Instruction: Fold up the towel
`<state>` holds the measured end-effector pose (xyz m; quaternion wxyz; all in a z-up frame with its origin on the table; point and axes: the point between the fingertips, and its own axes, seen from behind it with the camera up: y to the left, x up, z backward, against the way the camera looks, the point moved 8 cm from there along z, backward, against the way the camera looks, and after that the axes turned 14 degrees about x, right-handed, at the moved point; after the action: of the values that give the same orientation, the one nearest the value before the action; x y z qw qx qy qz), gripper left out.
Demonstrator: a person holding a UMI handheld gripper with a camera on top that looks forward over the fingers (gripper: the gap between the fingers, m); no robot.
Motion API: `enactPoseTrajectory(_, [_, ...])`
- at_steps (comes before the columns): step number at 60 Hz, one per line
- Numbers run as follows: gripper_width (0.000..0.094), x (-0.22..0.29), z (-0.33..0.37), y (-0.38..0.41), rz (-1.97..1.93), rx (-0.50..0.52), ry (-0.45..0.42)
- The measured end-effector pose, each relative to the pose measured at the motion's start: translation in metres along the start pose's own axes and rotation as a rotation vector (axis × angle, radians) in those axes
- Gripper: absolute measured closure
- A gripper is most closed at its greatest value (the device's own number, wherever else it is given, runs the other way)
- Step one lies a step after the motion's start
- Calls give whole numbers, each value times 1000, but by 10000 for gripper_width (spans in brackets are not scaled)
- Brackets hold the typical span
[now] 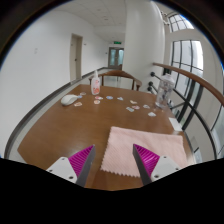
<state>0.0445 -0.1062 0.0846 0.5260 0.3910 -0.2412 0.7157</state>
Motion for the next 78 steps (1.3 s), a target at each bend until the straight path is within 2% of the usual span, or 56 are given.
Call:
enactPoseTrajectory(8, [251,-5,-46,-3,5,-18,75])
enactPoseTrajectory(16, [785,-7,-61,-4,-39,21,74])
enactPoseTrajectory(19, [902,-8,-60,-10,-46,-11,62])
enactPoseTrajectory(29, [934,-5,-57,-11,-23,-53,38])
enactPoseTrajectory(34, [934,22,-37,-19,-47,-45,-43])
enactPoseTrajectory(41, [933,56,13,-69,-94,-122,-171])
enactPoseTrajectory(47, [911,54,49,-126,-112,-221,-186])
enactPoseTrajectory(54, [911,16,55,-191,-147,-292,-103])
enactPoseTrajectory(59, [905,-13,43,-211,-194,-275,-30])
enactPoseTrajectory(60, [878,-16,41,-212,-206,-264,-23])
enactPoseTrajectory(70, [81,-29,49,-218,-206,-270,-28])
enactPoseTrajectory(72, [119,-26,54,-217,-198,-274,-35])
enactPoseTrajectory(78, [85,-24,74,-203,-181,-283,-66])
